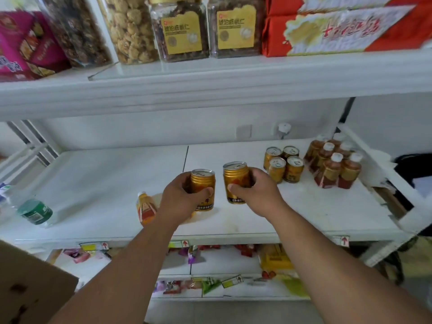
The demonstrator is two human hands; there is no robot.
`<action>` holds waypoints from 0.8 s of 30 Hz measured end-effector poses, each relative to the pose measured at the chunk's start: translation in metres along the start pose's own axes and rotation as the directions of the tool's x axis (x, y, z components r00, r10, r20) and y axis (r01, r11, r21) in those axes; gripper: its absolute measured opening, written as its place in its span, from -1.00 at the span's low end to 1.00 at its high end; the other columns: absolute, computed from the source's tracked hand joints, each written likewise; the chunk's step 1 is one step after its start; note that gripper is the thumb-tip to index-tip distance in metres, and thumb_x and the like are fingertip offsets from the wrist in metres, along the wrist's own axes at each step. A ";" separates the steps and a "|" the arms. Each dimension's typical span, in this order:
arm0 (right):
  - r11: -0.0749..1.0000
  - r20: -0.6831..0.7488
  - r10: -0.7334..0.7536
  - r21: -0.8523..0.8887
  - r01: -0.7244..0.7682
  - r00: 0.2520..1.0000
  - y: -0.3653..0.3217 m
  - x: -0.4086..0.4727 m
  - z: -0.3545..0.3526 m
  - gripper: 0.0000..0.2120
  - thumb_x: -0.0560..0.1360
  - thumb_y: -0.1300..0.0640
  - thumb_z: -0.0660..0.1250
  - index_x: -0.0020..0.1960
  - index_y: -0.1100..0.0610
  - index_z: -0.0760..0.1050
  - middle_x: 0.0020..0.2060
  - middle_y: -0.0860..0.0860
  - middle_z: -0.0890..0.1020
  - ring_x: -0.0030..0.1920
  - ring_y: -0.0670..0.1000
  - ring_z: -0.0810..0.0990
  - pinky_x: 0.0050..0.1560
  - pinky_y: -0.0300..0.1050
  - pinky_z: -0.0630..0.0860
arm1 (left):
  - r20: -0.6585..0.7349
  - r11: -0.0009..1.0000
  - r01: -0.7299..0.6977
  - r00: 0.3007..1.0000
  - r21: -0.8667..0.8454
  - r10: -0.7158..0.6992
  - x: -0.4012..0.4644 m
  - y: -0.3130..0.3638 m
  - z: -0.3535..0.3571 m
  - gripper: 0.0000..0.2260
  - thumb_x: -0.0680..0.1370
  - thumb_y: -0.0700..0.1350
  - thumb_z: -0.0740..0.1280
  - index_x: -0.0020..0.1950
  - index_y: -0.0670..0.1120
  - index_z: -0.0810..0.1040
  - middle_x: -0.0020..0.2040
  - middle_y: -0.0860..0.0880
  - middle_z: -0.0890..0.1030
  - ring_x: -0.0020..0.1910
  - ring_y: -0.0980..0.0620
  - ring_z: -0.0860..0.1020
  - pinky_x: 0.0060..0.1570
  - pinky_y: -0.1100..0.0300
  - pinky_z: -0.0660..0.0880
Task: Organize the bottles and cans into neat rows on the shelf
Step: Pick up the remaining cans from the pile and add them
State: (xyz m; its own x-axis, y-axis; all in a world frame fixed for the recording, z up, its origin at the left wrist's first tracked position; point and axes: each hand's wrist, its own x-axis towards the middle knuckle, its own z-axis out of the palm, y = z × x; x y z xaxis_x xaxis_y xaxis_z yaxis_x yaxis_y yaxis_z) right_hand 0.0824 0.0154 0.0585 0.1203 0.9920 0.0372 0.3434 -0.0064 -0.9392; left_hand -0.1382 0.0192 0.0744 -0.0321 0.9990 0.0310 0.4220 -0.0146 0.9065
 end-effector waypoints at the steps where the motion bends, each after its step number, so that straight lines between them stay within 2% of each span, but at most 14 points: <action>1: 1.000 -0.010 0.000 0.001 0.000 1.000 0.000 -0.008 -0.004 -0.54 0.37 -0.04 0.56 0.23 -0.05 0.57 0.00 -0.19 0.67 -0.04 -0.23 0.62 -0.14 -0.31 0.49 | 0.001 1.000 -0.008 1.000 -0.011 0.008 -0.007 0.002 0.001 -0.51 0.32 0.06 0.59 0.20 0.11 0.54 0.04 0.18 0.64 0.00 0.23 0.59 0.04 0.16 0.56; 6: 1.000 -0.080 -0.007 0.008 0.008 0.997 -0.003 -0.055 -0.017 -0.62 0.35 -0.06 0.58 0.12 -0.14 0.56 -0.06 -0.26 0.66 -0.11 -0.33 0.61 -0.19 -0.41 0.47 | 0.022 0.998 -0.054 0.998 -0.035 0.055 -0.043 0.009 0.002 -0.50 0.32 0.07 0.59 0.20 0.16 0.51 -0.02 0.26 0.61 -0.10 0.42 0.55 -0.24 0.47 0.45; 9: 1.000 -0.107 -0.008 0.023 0.011 0.994 -0.004 -0.086 -0.021 -0.57 0.32 -0.08 0.57 0.14 -0.16 0.55 -0.01 -0.23 0.67 -0.06 -0.28 0.63 -0.09 -0.32 0.52 | 0.060 0.995 -0.081 0.995 -0.052 0.085 -0.066 0.008 0.003 -0.49 0.31 0.09 0.59 0.19 0.18 0.49 -0.02 0.28 0.60 -0.10 0.45 0.54 -0.24 0.47 0.44; 13: 1.000 -0.137 -0.006 0.023 0.009 0.991 -0.005 -0.125 -0.025 -0.54 0.26 -0.16 0.55 0.13 -0.20 0.54 0.01 -0.23 0.68 -0.02 -0.26 0.64 0.00 -0.23 0.56 | 0.106 0.990 -0.096 0.989 -0.105 0.107 -0.100 0.007 0.008 -0.47 0.29 0.10 0.59 0.20 0.20 0.50 0.00 0.25 0.63 -0.06 0.39 0.57 -0.17 0.41 0.47; 16: 1.000 -0.161 0.003 -0.005 -0.004 0.987 -0.004 -0.152 -0.033 -0.54 0.25 -0.18 0.53 0.12 -0.19 0.54 -0.01 -0.22 0.68 -0.03 -0.25 0.64 0.02 -0.17 0.57 | 0.133 0.984 -0.111 0.983 -0.141 0.130 -0.126 0.010 0.014 -0.47 0.30 0.05 0.61 0.21 0.14 0.51 -0.01 0.24 0.63 -0.07 0.38 0.58 -0.25 0.47 0.48; 20: 1.000 -0.197 0.009 -0.015 -0.012 0.980 -0.001 -0.181 -0.050 -0.49 0.28 -0.16 0.55 0.19 -0.13 0.56 -0.01 -0.22 0.69 -0.03 -0.25 0.64 0.01 -0.17 0.57 | 0.159 0.979 -0.131 0.975 -0.154 0.156 -0.151 0.020 0.024 -0.50 0.32 0.01 0.61 0.17 0.16 0.49 -0.07 0.29 0.60 -0.11 0.45 0.54 -0.30 0.56 0.41; 24: 0.999 -0.219 0.029 -0.015 -0.033 0.975 0.005 -0.196 -0.072 -0.57 0.32 -0.11 0.57 0.15 -0.17 0.54 -0.03 -0.24 0.68 -0.06 -0.30 0.63 -0.05 -0.24 0.54 | 0.188 0.977 -0.136 0.968 -0.165 0.167 -0.165 0.030 0.042 -0.50 0.33 0.02 0.61 0.18 0.17 0.48 -0.02 0.26 0.63 -0.07 0.39 0.57 -0.18 0.44 0.52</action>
State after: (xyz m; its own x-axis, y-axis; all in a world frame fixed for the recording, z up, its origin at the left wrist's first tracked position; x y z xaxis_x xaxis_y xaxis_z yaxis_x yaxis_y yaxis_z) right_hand 0.1272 -0.1884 0.0711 0.3310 0.9399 0.0840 0.3534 -0.0410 -0.9346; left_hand -0.0826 -0.1438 0.0784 0.2095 0.9724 0.1024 0.2667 -0.1575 0.9508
